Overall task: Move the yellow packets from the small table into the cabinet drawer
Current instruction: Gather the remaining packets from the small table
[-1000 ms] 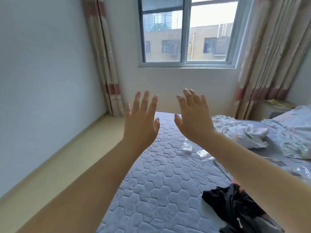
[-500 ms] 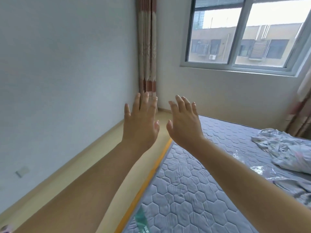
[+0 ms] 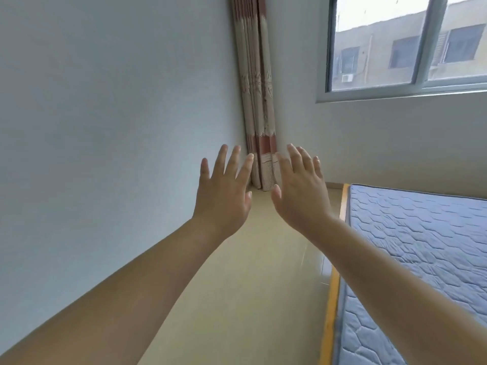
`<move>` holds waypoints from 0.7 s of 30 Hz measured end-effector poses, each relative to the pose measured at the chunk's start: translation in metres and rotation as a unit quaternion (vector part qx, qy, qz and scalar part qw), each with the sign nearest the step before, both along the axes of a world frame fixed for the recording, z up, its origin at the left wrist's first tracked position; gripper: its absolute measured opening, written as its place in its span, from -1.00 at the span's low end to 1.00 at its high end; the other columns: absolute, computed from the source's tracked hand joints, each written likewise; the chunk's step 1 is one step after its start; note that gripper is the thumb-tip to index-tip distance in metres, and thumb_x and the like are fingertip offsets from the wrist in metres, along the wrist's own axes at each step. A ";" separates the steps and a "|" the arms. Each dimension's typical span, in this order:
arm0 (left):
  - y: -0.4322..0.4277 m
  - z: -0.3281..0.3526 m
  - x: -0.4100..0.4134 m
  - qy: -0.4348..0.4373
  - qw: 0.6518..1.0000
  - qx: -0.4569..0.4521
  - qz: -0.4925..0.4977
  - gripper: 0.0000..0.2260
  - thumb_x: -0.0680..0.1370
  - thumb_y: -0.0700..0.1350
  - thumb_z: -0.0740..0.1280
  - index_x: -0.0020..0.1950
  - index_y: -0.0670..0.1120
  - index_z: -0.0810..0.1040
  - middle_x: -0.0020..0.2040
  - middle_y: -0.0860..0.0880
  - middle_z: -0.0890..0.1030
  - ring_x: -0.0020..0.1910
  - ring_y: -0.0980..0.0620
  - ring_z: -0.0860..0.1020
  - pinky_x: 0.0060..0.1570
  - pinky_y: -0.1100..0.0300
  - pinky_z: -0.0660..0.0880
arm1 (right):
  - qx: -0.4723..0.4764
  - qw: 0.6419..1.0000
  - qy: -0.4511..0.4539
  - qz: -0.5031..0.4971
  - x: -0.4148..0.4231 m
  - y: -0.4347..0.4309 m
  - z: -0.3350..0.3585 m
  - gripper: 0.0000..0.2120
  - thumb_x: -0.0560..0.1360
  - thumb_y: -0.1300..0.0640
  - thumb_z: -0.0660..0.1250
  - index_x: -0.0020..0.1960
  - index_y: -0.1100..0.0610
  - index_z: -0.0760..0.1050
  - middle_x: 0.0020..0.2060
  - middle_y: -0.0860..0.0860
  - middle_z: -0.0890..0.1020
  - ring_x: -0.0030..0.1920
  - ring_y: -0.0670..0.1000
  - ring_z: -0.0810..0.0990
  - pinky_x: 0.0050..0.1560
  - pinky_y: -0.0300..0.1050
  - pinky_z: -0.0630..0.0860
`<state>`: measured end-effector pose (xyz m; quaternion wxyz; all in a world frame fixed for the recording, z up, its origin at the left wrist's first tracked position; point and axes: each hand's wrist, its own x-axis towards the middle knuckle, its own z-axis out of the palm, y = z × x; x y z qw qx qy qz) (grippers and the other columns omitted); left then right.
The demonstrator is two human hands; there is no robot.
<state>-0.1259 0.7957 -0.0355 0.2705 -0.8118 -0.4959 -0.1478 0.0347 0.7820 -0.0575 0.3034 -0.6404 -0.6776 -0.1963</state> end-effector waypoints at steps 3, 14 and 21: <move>0.065 -0.001 -0.013 -0.011 1.000 -0.009 -0.013 -0.39 0.62 0.04 0.09 0.58 -0.06 -0.13 0.58 -0.11 -0.09 0.55 -0.15 -0.15 0.44 -0.21 -0.04 | -0.012 1.000 0.004 -0.011 -0.019 0.062 0.000 -0.42 0.47 0.14 0.29 0.44 0.21 0.23 0.45 0.18 0.23 0.47 0.20 0.16 0.45 0.19 0.07; 0.329 -0.012 -0.071 -0.044 0.992 0.025 -0.118 -0.36 0.59 0.02 0.16 0.58 -0.12 -0.05 0.58 -0.13 0.00 0.55 -0.16 -0.05 0.43 -0.23 0.03 | -0.022 0.994 -0.011 -0.107 -0.084 0.306 -0.004 -0.41 0.50 0.11 0.26 0.48 0.19 0.16 0.48 0.17 0.16 0.49 0.17 0.10 0.48 0.14 0.03; 0.510 -0.007 -0.080 -0.035 0.985 0.025 -0.167 -0.34 0.54 0.03 0.22 0.57 -0.12 0.05 0.55 -0.16 0.12 0.53 -0.18 0.07 0.38 -0.26 0.13 | -0.034 0.984 -0.042 -0.169 -0.096 0.455 0.008 -0.41 0.47 0.10 0.30 0.45 0.21 0.22 0.46 0.20 0.23 0.47 0.21 0.18 0.45 0.18 0.10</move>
